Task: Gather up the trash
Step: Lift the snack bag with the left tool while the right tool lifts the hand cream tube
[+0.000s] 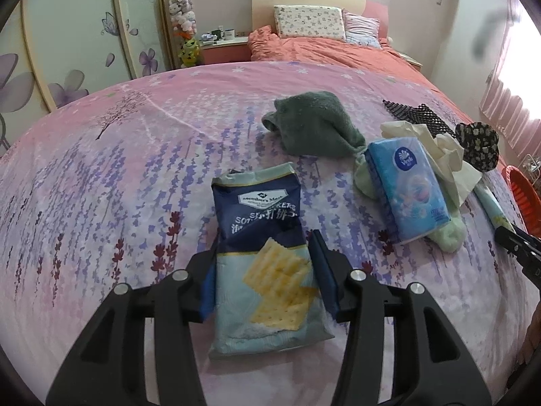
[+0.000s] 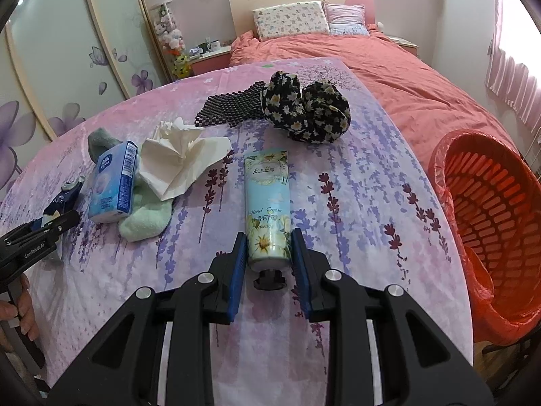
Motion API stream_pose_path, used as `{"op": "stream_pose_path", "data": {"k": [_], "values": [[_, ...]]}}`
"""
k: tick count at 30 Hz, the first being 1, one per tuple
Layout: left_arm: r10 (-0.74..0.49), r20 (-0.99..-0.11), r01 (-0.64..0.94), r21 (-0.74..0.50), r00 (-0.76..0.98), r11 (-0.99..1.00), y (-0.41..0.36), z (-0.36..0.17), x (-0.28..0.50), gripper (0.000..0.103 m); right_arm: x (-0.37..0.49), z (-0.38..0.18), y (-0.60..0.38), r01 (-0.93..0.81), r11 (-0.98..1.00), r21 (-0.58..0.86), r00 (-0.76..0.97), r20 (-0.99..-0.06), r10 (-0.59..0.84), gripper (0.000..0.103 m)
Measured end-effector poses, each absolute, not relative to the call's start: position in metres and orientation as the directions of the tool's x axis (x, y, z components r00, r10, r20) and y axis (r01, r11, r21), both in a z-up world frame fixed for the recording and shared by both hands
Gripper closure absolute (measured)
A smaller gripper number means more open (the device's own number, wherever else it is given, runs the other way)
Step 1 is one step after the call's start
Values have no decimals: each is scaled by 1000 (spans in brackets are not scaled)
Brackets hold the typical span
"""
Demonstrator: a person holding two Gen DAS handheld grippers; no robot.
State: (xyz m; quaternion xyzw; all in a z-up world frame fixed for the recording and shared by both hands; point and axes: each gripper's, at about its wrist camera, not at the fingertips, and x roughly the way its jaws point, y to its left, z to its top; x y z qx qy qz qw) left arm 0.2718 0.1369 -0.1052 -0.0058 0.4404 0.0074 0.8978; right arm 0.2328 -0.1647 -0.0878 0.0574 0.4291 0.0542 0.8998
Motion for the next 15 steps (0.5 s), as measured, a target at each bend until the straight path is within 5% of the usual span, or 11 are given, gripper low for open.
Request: {"op": "stream_pose_path", "data": {"k": [15], "values": [[-10, -789, -22, -30, 614, 999, 142, -104, 269, 52, 231, -88, -165, -48, 988, 150, 626, -766, 147, 76]]}}
